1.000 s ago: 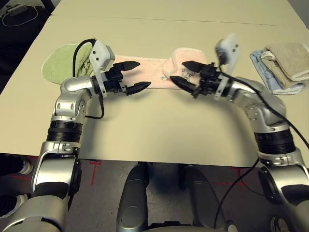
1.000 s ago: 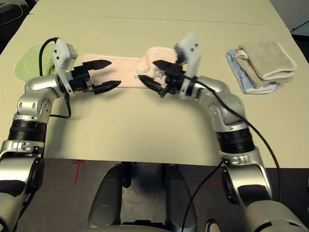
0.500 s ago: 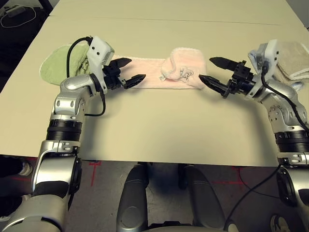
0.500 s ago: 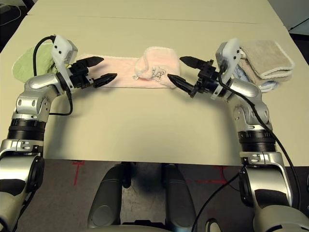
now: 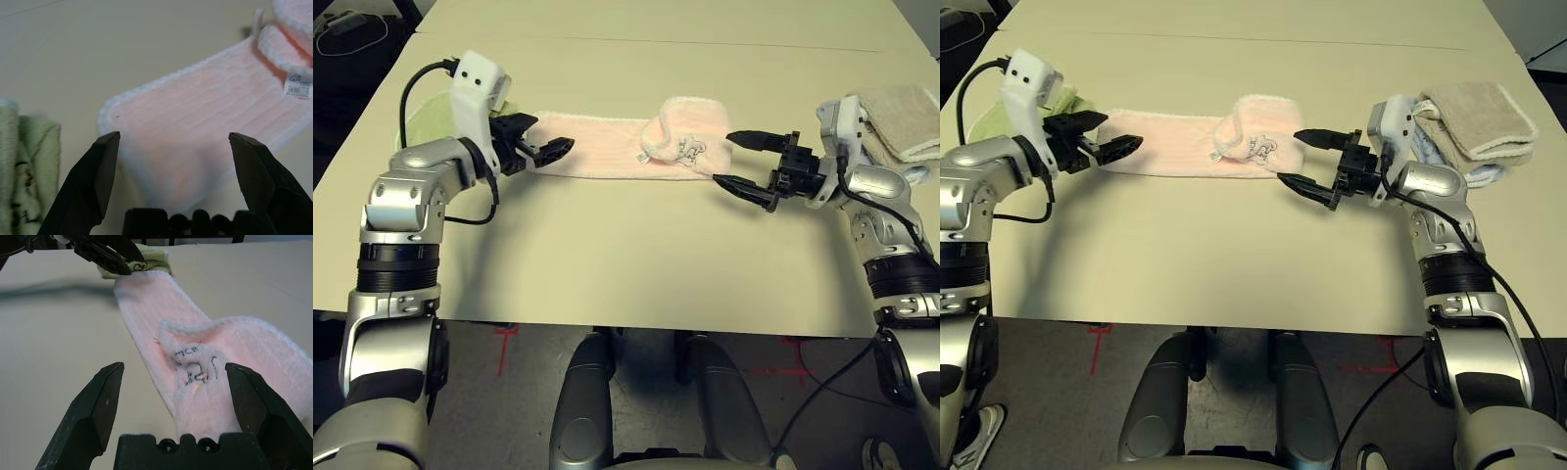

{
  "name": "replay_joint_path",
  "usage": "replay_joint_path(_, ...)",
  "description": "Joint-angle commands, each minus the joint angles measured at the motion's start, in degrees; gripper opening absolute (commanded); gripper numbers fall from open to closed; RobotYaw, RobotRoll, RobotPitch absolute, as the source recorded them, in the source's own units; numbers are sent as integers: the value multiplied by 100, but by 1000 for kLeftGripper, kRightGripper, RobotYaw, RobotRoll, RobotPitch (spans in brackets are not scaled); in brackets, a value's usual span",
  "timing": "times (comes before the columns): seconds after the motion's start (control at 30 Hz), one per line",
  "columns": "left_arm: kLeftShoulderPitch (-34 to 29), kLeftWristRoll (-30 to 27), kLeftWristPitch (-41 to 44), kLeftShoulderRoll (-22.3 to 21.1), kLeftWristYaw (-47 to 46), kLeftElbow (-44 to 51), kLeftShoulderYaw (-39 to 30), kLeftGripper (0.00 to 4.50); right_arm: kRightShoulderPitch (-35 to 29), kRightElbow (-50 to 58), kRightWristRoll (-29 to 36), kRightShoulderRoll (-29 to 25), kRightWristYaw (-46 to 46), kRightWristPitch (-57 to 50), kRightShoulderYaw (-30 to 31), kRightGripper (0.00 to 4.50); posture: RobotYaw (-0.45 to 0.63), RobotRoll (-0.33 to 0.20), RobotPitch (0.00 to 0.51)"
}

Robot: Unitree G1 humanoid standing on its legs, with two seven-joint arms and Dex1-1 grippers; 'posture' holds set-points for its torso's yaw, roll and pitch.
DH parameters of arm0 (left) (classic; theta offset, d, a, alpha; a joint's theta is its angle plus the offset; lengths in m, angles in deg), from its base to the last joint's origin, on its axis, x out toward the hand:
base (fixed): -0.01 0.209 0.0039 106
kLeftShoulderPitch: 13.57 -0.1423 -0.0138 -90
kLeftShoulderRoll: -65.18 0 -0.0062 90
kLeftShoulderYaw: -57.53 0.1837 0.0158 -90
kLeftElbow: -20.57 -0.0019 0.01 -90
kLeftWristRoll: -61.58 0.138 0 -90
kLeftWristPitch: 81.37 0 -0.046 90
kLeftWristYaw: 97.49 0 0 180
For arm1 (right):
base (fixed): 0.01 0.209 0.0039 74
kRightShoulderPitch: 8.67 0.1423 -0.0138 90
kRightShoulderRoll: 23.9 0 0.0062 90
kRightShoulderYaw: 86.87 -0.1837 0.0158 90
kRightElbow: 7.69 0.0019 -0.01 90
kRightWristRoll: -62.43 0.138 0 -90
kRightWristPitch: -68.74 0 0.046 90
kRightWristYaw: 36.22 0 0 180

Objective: Fold the towel and set it aside.

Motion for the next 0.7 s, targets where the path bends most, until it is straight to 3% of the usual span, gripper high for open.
replay_joint_path(0.03,-215,-252,933,-157,-123,302,-251,4500,-62,45,-52,-1,-44,9,66,4486,119,0,253)
replay_joint_path(0.27,-233,-794,2479,1,-428,370,-830,4500,-30,40,-71,25,-25,-3,79,4486,121,0,255)
replay_joint_path(0.7,-42,-1292,3209,731,-1067,-20,-1572,4500,-50,149,-110,23,47,-86,87,4486,105,0,261)
